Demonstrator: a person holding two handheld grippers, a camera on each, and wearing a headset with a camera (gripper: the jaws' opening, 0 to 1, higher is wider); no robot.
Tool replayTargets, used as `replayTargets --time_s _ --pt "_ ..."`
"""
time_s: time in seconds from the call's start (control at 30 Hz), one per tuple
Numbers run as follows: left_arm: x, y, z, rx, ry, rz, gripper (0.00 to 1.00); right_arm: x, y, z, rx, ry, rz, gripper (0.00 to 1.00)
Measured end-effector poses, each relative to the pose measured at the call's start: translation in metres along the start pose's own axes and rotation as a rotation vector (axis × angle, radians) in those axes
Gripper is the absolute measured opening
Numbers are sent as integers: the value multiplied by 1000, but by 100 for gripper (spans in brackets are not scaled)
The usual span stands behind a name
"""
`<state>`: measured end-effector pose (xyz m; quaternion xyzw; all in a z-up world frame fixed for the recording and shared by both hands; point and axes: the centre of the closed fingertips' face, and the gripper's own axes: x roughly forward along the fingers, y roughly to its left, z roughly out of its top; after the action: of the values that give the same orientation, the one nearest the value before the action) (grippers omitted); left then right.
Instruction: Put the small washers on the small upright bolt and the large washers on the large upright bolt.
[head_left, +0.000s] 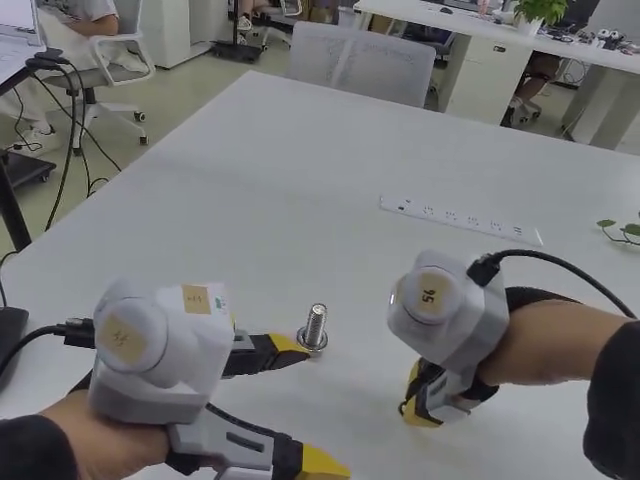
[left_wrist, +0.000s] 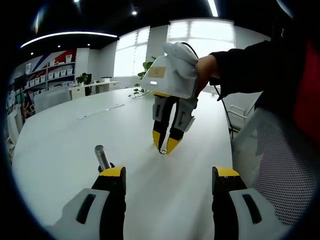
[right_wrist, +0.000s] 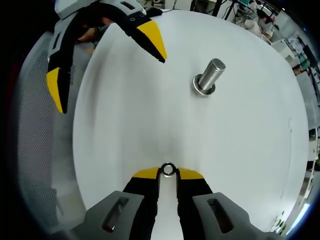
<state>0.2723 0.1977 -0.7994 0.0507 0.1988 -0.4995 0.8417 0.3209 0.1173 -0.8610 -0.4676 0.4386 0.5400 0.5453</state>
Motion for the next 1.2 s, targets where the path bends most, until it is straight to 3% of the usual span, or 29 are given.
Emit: replayTargets --time_s 0.7,0.97,1.2 --pt "1 -1 -1 1 5 -2 69 -8 -3 -53 99 37 -13 14" --pt "1 -1 -2 1 8 -4 69 -14 -10 -66 127 46 -27 14" --pt "1 -2 -3 1 11 -5 69 -18 -12 -67 130 47 -35 14"
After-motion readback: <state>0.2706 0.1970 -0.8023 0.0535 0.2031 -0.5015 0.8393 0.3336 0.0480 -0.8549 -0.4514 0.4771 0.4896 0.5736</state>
